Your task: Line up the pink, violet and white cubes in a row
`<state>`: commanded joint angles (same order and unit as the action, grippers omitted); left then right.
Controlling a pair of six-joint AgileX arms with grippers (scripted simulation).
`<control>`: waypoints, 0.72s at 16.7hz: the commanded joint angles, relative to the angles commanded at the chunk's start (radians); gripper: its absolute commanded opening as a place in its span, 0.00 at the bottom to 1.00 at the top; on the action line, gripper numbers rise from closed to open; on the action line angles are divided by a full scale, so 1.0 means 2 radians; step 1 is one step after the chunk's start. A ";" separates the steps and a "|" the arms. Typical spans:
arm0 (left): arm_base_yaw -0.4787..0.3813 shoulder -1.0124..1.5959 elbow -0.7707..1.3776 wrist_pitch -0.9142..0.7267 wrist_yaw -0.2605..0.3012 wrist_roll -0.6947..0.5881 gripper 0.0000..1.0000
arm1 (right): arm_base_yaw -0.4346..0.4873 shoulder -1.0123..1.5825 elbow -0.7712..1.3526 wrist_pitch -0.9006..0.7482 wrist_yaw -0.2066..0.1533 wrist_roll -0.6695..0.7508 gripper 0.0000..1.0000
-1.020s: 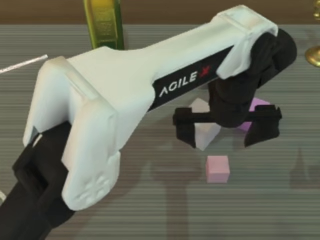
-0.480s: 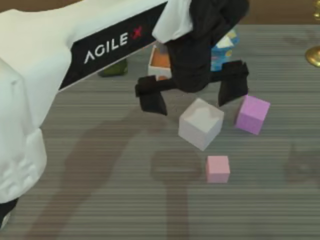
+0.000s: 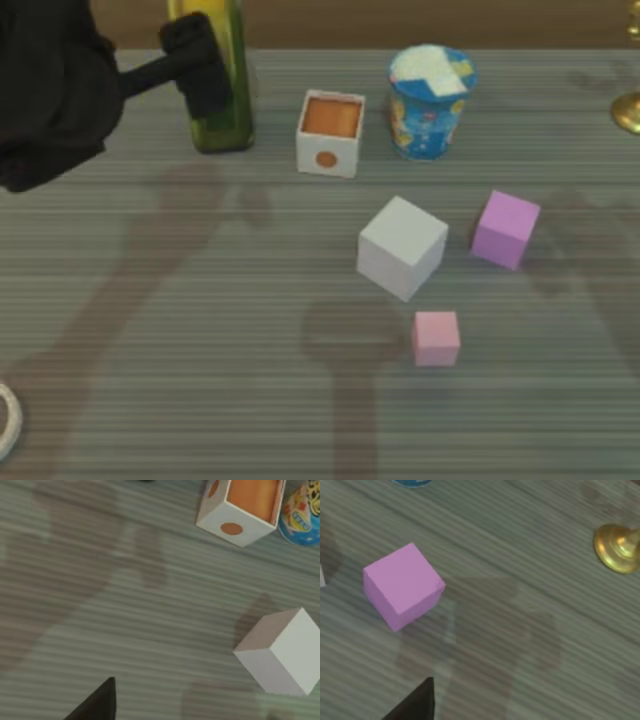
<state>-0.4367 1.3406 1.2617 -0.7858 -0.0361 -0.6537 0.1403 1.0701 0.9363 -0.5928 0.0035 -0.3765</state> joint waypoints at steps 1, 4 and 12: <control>0.022 -0.060 -0.057 0.031 0.000 0.021 1.00 | 0.007 0.062 0.047 -0.031 0.000 -0.019 1.00; 0.084 -0.234 -0.223 0.121 0.002 0.089 1.00 | 0.027 0.233 0.175 -0.119 0.000 -0.072 1.00; 0.200 -0.573 -0.548 0.327 0.013 0.268 1.00 | 0.070 0.544 0.448 -0.290 0.000 -0.182 1.00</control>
<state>-0.0374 0.1945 0.1666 -0.1320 -0.0111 -0.1185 0.2795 2.1581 1.8323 -1.1720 0.0026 -0.7412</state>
